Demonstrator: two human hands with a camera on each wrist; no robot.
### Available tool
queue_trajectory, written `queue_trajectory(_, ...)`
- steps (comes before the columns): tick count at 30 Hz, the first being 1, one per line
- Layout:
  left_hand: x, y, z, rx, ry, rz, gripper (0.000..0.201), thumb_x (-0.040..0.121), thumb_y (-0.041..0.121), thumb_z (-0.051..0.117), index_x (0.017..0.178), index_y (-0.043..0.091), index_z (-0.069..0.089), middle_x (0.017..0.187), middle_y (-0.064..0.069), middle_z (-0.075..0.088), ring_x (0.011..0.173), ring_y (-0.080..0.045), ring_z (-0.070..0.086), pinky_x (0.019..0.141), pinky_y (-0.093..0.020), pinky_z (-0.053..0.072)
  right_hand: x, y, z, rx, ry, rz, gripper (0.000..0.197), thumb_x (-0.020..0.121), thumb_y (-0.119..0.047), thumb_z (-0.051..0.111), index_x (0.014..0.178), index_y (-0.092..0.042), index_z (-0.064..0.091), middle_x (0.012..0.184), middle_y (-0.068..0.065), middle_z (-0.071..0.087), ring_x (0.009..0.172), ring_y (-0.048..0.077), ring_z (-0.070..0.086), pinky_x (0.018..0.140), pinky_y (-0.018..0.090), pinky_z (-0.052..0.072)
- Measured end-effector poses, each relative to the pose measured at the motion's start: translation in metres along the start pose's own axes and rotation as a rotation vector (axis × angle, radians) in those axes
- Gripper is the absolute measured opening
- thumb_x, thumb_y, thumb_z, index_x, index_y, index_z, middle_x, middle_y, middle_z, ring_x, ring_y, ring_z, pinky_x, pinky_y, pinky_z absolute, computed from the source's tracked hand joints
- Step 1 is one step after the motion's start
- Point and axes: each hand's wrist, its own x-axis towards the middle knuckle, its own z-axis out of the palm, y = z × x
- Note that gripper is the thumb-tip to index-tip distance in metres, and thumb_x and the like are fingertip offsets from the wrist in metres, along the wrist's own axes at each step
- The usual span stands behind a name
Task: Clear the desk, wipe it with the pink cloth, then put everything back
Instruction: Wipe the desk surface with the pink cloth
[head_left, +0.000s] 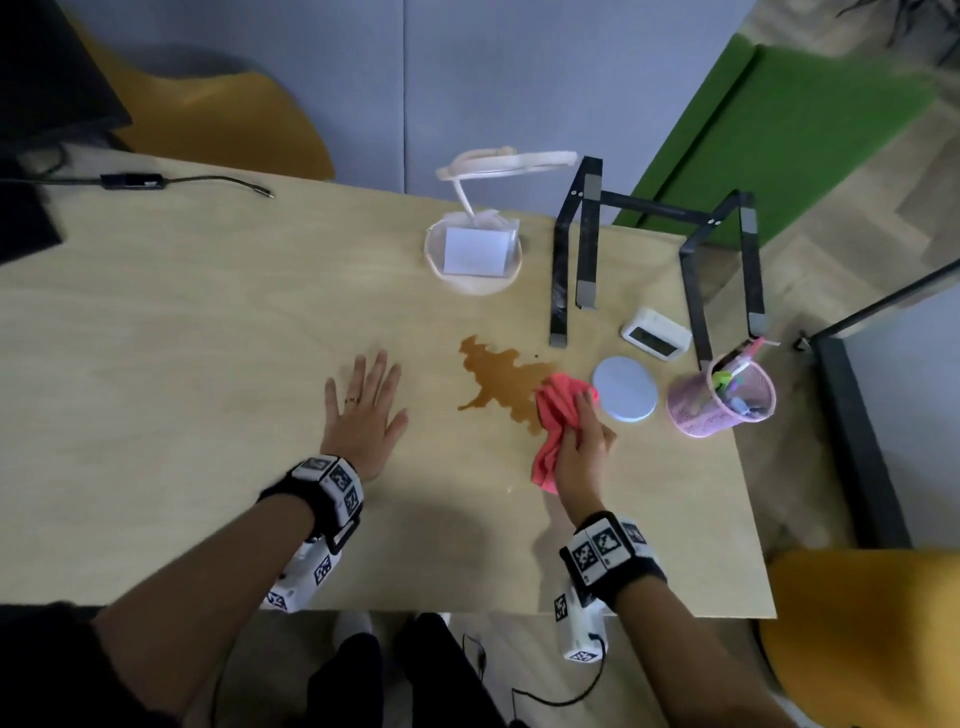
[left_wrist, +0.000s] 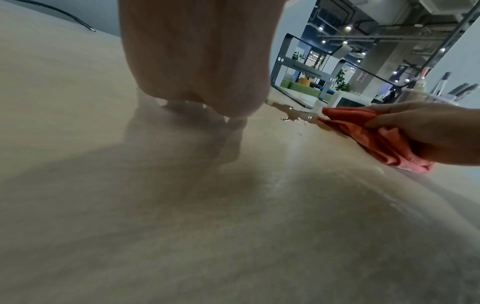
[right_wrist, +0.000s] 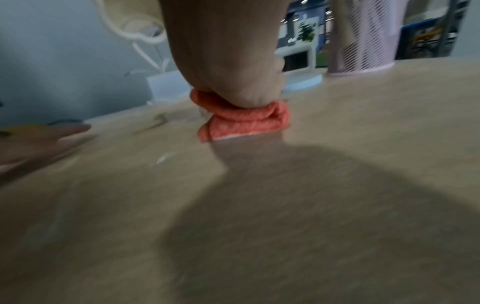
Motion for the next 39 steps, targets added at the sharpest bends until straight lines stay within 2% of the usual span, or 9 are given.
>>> queue_trajectory(3,0.011,0.002,0.005,0.027,-0.049,0.016,0.082,0.08,0.06,-0.011,0.152,0.022,0.002,0.157,0.002,-0.017,0.148,-0.02,-0.008,0.115,-0.053,0.003,-0.008,0.005,0.022,-0.202,0.085,-0.084,0.053,0.089,0.003,0.033,0.139,-0.008,0.042,0.147,0.008,0.038,0.133,0.024,0.034,0.115,0.027,0.02)
queue_trajectory(6,0.013,0.005,0.008,0.012,-0.041,0.014,0.079,0.086,0.061,-0.01,0.151,0.021,0.01,0.159,0.0,-0.004,0.148,-0.023,0.0,0.114,-0.056,0.009,-0.009,0.005,0.032,-0.287,0.129,-0.097,0.057,0.086,-0.006,0.03,0.143,-0.009,0.036,0.153,0.006,0.029,0.144,0.018,0.02,0.116,0.032,0.003)
queue_trajectory(9,0.014,0.005,0.009,0.0,-0.043,0.022,0.075,0.087,0.057,-0.005,0.152,0.021,0.01,0.159,0.001,-0.006,0.148,-0.023,-0.003,0.114,-0.057,0.008,-0.005,0.005,0.036,-0.28,0.159,-0.103,0.053,0.09,-0.006,0.029,0.143,-0.006,0.034,0.152,0.01,0.03,0.144,0.02,0.022,0.117,0.032,0.008)
queue_trajectory(14,0.018,0.0,0.009,-0.003,-0.081,0.046,0.091,0.071,0.066,-0.033,0.149,0.024,-0.012,0.152,0.004,-0.031,0.142,-0.018,-0.026,0.114,-0.055,-0.003,0.017,-0.006,0.052,-0.254,0.169,-0.117,0.05,0.092,-0.004,0.029,0.141,0.002,0.034,0.15,0.018,0.032,0.142,0.028,0.025,0.117,0.031,0.014)
queue_trajectory(19,0.018,-0.002,0.012,-0.006,-0.056,0.038,0.078,0.081,0.063,-0.014,0.149,0.025,-0.009,0.152,0.004,-0.029,0.129,-0.008,-0.048,0.114,-0.055,-0.003,0.031,-0.018,0.069,-0.322,0.07,-0.056,0.053,0.096,0.001,0.029,0.147,-0.008,0.022,0.157,0.006,0.016,0.147,0.018,0.007,0.119,0.032,0.005)
queue_trajectory(23,0.016,-0.002,0.013,-0.014,-0.009,0.034,0.071,0.087,0.062,-0.009,0.149,0.027,-0.005,0.157,0.003,-0.018,0.136,-0.009,-0.039,0.113,-0.058,0.003,0.038,-0.026,0.082,-0.371,-0.045,-0.094,0.058,0.094,0.003,0.028,0.149,-0.008,0.013,0.159,0.007,0.006,0.147,0.02,-0.003,0.118,0.034,-0.001)
queue_trajectory(26,0.016,-0.001,0.012,-0.036,-0.036,0.032,0.071,0.084,0.059,-0.006,0.147,0.027,-0.014,0.154,0.005,-0.028,0.135,-0.009,-0.04,0.114,-0.054,-0.006,0.039,-0.032,0.091,-0.376,-0.108,-0.128,0.057,0.095,-0.001,0.028,0.149,-0.008,0.012,0.159,0.006,0.003,0.147,0.019,-0.004,0.118,0.033,-0.002)
queue_trajectory(32,0.016,-0.002,0.011,-0.048,-0.045,0.049,0.082,0.077,0.065,-0.025,0.148,0.027,-0.011,0.155,0.005,-0.026,0.138,-0.011,-0.032,0.114,-0.054,-0.007,0.048,-0.041,0.106,-0.328,-0.304,-0.27,0.058,0.092,0.003,0.032,0.147,-0.013,0.025,0.157,0.002,0.018,0.147,0.013,0.006,0.118,0.033,0.004)
queue_trajectory(39,0.015,0.0,0.008,-0.043,-0.06,0.047,0.085,0.074,0.067,-0.027,0.148,0.027,-0.012,0.153,0.004,-0.029,0.14,-0.014,-0.03,0.114,-0.054,-0.005,0.05,-0.035,0.104,-0.284,-0.429,-0.469,0.055,0.086,0.006,0.042,0.136,-0.017,0.047,0.147,0.0,0.041,0.141,0.011,0.024,0.116,0.036,0.017)
